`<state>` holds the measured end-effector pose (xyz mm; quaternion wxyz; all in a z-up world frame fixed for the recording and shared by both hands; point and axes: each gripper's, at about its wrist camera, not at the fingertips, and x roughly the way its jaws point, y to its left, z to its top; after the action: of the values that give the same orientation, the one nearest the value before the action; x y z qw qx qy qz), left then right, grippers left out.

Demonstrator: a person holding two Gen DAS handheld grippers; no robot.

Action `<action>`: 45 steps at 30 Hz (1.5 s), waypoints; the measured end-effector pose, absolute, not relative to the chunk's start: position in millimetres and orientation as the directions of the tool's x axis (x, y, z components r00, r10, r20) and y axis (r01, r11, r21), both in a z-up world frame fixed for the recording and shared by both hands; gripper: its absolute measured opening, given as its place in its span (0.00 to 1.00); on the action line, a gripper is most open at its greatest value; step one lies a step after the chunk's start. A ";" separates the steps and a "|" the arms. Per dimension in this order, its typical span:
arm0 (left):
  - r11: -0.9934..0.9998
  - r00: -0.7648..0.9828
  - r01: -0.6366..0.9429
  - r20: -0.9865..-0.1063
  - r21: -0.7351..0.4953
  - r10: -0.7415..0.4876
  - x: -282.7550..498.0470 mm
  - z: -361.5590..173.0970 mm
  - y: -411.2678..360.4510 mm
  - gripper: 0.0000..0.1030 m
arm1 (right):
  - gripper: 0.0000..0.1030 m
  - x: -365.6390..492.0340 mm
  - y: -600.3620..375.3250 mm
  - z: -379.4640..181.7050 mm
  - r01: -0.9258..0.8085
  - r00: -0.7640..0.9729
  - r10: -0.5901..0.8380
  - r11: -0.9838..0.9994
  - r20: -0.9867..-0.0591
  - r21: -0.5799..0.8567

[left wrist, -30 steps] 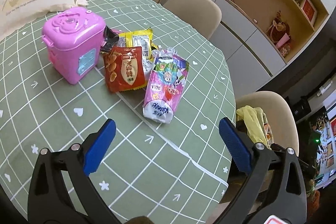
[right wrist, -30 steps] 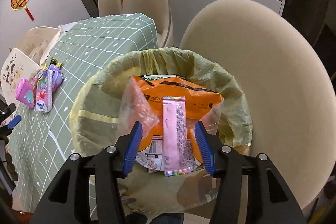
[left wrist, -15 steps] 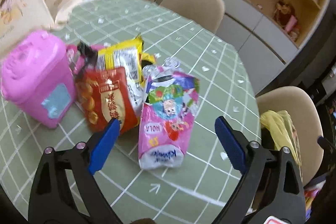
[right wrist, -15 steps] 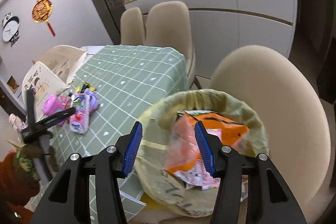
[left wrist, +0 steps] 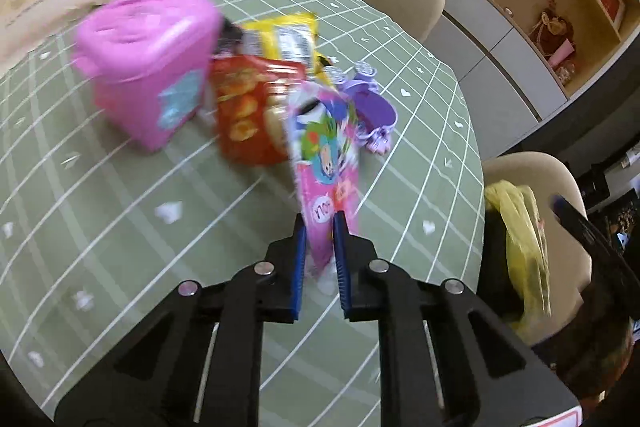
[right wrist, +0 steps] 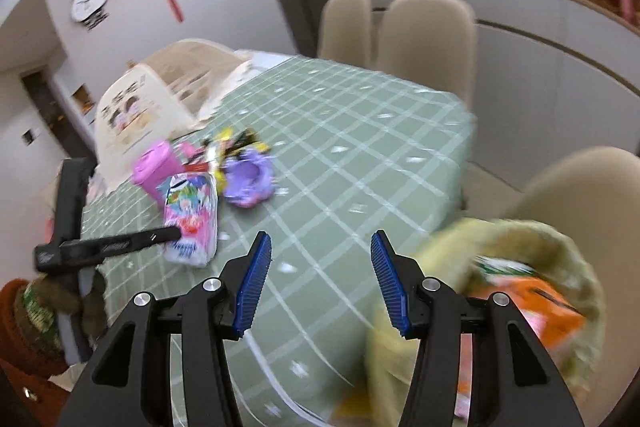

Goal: Collect trash

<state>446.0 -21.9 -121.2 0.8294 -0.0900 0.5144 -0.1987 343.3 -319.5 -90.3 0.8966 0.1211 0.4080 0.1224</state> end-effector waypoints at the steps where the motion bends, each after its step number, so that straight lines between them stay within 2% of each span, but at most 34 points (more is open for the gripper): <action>1: 0.910 0.401 0.231 -0.818 -0.345 -0.412 439.8 -117.9 -12.5 0.13 | 0.48 349.2 -310.7 -92.3 -0.137 0.631 0.332 0.937 -0.701 0.321; 9: 0.956 0.484 0.079 -0.828 -0.283 -0.285 415.8 -100.0 80.4 0.14 | 0.48 420.3 -201.5 -109.0 -0.342 0.556 0.430 0.898 -0.711 0.276; 10: 0.954 0.482 0.066 -0.827 -0.294 -0.288 415.5 -101.0 88.9 0.16 | 0.48 430.7 -187.8 -111.9 -0.367 0.540 0.440 0.890 -0.718 0.270; 12: 0.946 0.484 0.050 -0.820 -0.322 -0.305 414.9 -103.9 102.7 0.36 | 0.48 447.2 -166.6 -117.8 -0.399 0.519 0.443 0.882 -0.731 0.251; 14: 0.942 0.501 0.049 -0.808 -0.331 -0.310 414.8 -104.9 110.6 0.43 | 0.48 463.9 -146.0 -125.6 -0.419 0.514 0.423 0.883 -0.747 0.212; 21: 0.941 0.501 0.086 -0.802 -0.328 -0.325 429.4 -108.6 110.7 0.51 | 0.48 499.8 -105.2 -147.0 -0.470 0.496 0.357 0.877 -0.791 0.101; 23: 0.937 0.484 0.092 -0.807 -0.337 -0.337 432.7 -114.5 109.5 0.52 | 0.45 500.0 -101.9 -153.2 -0.492 0.470 0.363 0.864 -0.804 0.102; 25: 0.936 0.468 0.090 -0.816 -0.339 -0.340 437.4 -120.3 106.6 0.52 | 0.31 496.2 -101.4 -154.5 -0.504 0.465 0.359 0.859 -0.809 0.092; 26: 0.936 0.459 0.090 -0.820 -0.341 -0.343 439.2 -123.2 105.7 0.52 | 0.30 492.9 -103.1 -153.8 -0.506 0.461 0.366 0.857 -0.809 0.099; 28: 0.935 0.449 0.092 -0.823 -0.344 -0.347 440.9 -126.7 103.5 0.52 | 0.19 483.8 -111.2 -148.2 -0.502 0.459 0.388 0.856 -0.799 0.127; 30: 0.934 0.440 0.102 -0.827 -0.341 -0.350 442.5 -128.4 99.5 0.52 | 0.15 474.8 -122.0 -138.9 -0.490 0.467 0.409 0.857 -0.784 0.156; 31: 0.934 0.435 0.111 -0.828 -0.341 -0.354 443.2 -128.6 96.5 0.52 | 0.08 471.9 -125.9 -135.5 -0.486 0.469 0.418 0.858 -0.779 0.167; 38: 0.924 0.396 0.173 -0.835 -0.340 -0.381 440.1 -131.1 72.0 0.53 | 0.06 443.2 -169.1 -113.0 -0.413 0.510 0.423 0.884 -0.749 0.219; 45: 0.907 0.322 0.305 -0.864 -0.292 -0.386 432.8 -136.0 22.2 0.53 | 0.06 410.3 -211.9 -137.7 -0.291 0.515 0.357 0.928 -0.779 0.233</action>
<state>432.8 22.2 -136.0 0.8122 -0.0377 0.5419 -0.2127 410.3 -211.9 -137.7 0.8696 0.0362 0.4557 0.1863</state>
